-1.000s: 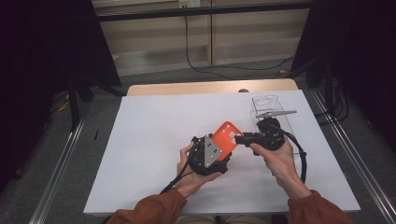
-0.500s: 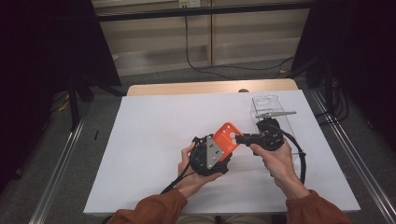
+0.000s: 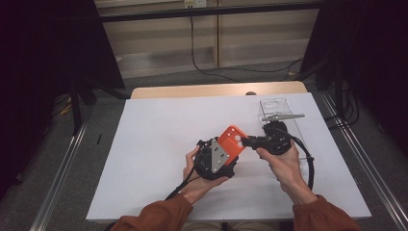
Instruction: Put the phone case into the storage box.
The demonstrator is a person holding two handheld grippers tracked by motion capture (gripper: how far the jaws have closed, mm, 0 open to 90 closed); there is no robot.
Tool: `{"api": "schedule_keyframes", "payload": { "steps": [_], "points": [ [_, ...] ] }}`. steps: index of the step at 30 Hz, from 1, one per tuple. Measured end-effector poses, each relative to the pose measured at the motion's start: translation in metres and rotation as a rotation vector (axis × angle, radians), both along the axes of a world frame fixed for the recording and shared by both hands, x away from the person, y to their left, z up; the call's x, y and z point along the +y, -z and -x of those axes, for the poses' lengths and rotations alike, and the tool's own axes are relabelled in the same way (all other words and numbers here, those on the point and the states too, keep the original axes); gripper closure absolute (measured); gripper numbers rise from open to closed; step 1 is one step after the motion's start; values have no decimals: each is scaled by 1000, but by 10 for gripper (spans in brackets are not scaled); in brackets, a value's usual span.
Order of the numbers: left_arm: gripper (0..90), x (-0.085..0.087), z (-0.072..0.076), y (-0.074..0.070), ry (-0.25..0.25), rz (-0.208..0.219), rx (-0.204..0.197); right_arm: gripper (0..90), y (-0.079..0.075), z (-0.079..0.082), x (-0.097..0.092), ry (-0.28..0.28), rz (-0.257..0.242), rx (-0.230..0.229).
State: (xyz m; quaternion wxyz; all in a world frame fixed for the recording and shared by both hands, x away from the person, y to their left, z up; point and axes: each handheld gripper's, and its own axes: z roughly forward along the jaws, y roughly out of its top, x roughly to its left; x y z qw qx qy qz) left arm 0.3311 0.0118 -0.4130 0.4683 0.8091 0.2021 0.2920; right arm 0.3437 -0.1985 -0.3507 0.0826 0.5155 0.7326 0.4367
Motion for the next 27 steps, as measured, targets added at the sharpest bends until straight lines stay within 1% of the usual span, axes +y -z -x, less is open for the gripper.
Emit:
{"api": "schedule_keyframes", "payload": {
  "steps": [1, 2, 4, 6, 7, 9, 10, 11, 12, 14, 15, 16, 17, 18, 19, 21, 22, 25, 27],
  "points": [
    [151, 0, 0, 0, -2, 2, 3, 803, 0, 0, 0, -3, 5, -7],
    [151, 0, -1, 0, 2, 10, 13, 803, -1, 0, 0, -3, 4, -9],
    [147, 2, -2, -1, 8, 11, 30, 804, -2, 0, 0, -1, 9, -15],
    [119, 2, -2, -1, 19, 13, 34, 804, -2, -1, -1, 3, 18, -27],
    [106, 2, -2, -1, 15, 24, 35, 804, -2, -1, -2, 2, 19, -30],
    [83, 4, -4, -1, 25, 26, 55, 804, -3, -1, -4, 8, 18, -32],
    [72, 4, -4, -1, 23, 46, 63, 804, -3, -1, -5, 8, 21, -37],
    [71, 4, -5, -1, 31, 44, 73, 804, -3, -1, -6, 10, 26, -41],
    [71, 4, -5, -2, 41, 51, 81, 804, -3, -1, -6, 9, 26, -42],
    [71, 6, -3, -5, 54, 49, 69, 804, -3, 0, -7, -2, 29, -49],
    [71, 6, -2, -6, 54, 63, 70, 804, -3, 1, -7, -2, 30, -50],
    [69, 7, -3, -8, 60, 64, 75, 804, -2, 2, -8, -6, 35, -53],
    [64, 7, -3, -8, 61, 77, 81, 804, -2, 2, -8, -7, 39, -58],
    [60, 7, -3, -8, 57, 80, 86, 804, -1, 3, -9, -7, 40, -60],
    [58, 8, -4, -8, 57, 76, 91, 804, -1, 3, -9, -8, 38, -62],
    [57, 10, -5, -9, 28, 76, 89, 804, 0, 4, -11, -7, 37, -66],
    [58, 11, -6, -9, 32, 74, 91, 804, 0, 4, -11, -4, 39, -64],
    [55, 15, -11, -9, 28, 97, 134, 804, -1, 4, -14, -5, 41, -78],
    [48, 18, -15, -10, 20, 95, 141, 804, -2, 5, -16, -2, 44, -86]
  ]
}}
